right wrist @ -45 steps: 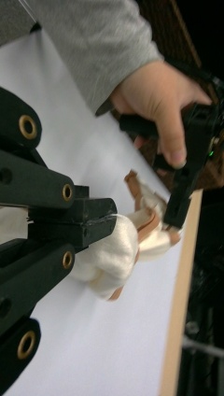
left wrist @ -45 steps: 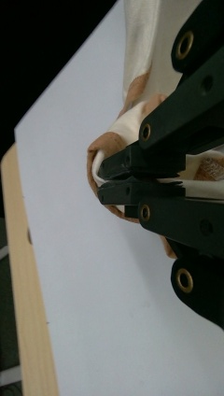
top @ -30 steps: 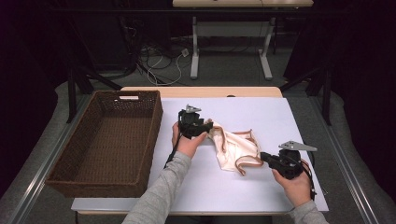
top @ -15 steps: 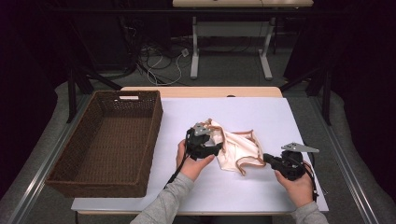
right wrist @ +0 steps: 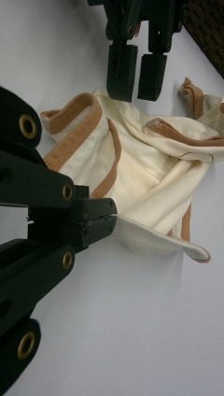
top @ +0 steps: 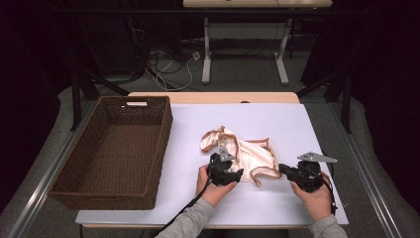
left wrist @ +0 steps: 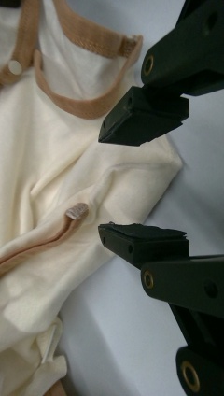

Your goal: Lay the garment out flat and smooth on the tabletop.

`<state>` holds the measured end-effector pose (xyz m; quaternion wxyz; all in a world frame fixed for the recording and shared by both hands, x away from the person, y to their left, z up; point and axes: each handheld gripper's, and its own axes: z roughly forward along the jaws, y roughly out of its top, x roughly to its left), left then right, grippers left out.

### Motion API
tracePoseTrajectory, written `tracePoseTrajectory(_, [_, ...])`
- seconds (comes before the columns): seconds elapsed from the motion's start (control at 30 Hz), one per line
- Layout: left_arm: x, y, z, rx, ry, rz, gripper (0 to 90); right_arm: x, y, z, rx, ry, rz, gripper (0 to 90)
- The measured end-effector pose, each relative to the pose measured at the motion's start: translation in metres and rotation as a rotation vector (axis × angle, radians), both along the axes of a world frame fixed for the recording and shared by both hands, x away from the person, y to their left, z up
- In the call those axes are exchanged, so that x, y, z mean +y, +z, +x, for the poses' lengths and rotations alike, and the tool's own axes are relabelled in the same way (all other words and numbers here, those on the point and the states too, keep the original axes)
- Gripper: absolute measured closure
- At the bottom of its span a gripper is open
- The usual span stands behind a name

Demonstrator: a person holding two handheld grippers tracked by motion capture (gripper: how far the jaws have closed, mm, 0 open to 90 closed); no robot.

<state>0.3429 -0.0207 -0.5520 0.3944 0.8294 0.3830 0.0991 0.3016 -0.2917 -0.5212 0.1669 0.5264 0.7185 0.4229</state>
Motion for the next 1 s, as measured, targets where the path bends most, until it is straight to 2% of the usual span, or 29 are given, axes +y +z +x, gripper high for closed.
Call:
tracePoseTrajectory(0.13, [-0.002,-0.003,-0.001,-0.005,-0.003,0.043,56.3,0.0,0.0,0.0,0.001,0.005,0.0,90.0])
tracePoseTrajectory(0.27, [0.002,-0.004,0.001,0.009,-0.018,0.065,74.2,0.0,0.0,0.0,0.003,0.002,-0.001,90.0])
tracePoseTrajectory(0.37, [0.005,-0.003,0.002,0.03,-0.036,0.054,88.2,0.0,0.0,0.0,-0.007,0.004,0.001,90.0])
tracePoseTrajectory(0.5, [0.015,0.004,0.004,0.019,-0.028,0.037,89.4,0.001,0.002,-0.004,-0.008,0.004,0.004,90.0])
tracePoseTrajectory(0.6, [0.027,0.011,0.006,0.006,0.01,0.002,89.5,0.002,0.004,-0.007,-0.009,0.017,-0.002,90.0])
tracePoseTrajectory(0.77, [0.048,0.025,0.014,-0.013,0.061,-0.027,89.6,0.007,0.006,-0.018,0.001,0.051,0.01,90.0])
tracePoseTrajectory(0.9, [0.062,0.03,0.019,-0.011,0.105,-0.05,89.6,0.018,0.007,-0.029,0.005,0.087,0.025,90.0])
tracePoseTrajectory(1.0, [0.071,0.033,0.022,-0.02,0.123,-0.038,89.6,0.032,0.007,-0.034,0.009,0.131,0.026,90.0])
